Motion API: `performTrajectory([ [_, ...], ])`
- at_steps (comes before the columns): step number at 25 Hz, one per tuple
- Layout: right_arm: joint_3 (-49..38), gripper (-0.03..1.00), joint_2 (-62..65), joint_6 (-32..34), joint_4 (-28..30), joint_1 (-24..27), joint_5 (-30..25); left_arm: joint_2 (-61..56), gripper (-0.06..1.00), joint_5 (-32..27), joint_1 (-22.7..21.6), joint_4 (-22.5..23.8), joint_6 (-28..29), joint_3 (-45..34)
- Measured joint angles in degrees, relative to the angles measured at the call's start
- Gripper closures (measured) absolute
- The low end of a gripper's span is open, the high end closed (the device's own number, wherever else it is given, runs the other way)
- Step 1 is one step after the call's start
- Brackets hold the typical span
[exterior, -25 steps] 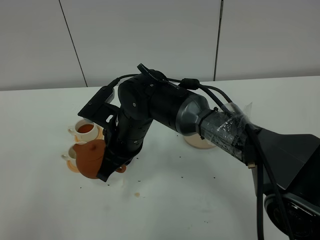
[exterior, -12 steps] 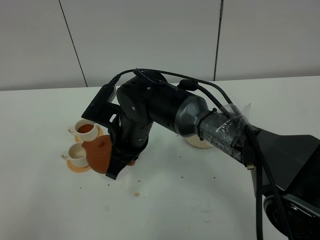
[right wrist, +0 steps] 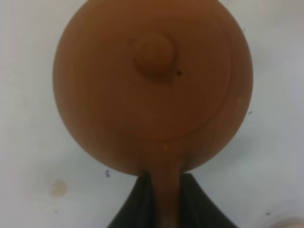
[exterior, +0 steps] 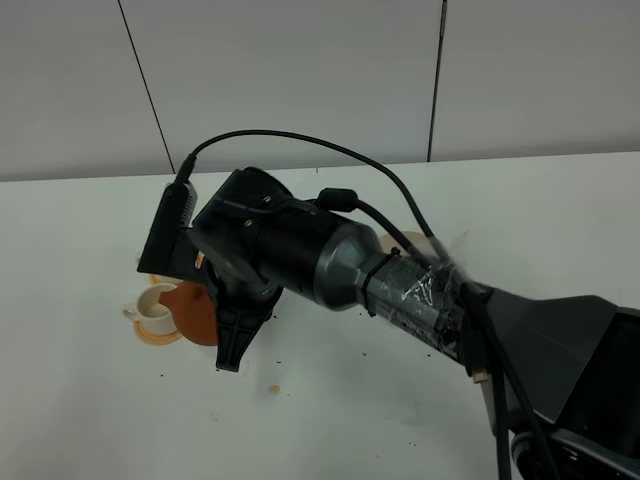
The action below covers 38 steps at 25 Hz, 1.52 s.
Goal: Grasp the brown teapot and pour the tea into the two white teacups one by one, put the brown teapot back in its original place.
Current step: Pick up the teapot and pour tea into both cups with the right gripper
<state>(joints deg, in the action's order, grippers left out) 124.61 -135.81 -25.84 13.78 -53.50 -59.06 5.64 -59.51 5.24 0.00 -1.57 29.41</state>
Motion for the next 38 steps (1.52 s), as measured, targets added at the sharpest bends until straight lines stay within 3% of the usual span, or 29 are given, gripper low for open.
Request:
performTrajectory([
  [15, 0.0, 0.88, 0.0, -0.1, 14.3, -0.8, 3.9, 0.0, 0.57, 0.0, 0.0, 0.0, 0.0, 0.0],
  [26, 0.0, 0.88, 0.0, -2.8, 15.4, -1.8, 5.2, 0.0, 0.57, 0.0, 0.0, 0.0, 0.0, 0.0],
  [38, 0.0, 0.88, -0.2, -4.5, 21.1, -3.6, 7.7, 0.0, 0.57, 0.0, 0.0, 0.0, 0.0, 0.0],
])
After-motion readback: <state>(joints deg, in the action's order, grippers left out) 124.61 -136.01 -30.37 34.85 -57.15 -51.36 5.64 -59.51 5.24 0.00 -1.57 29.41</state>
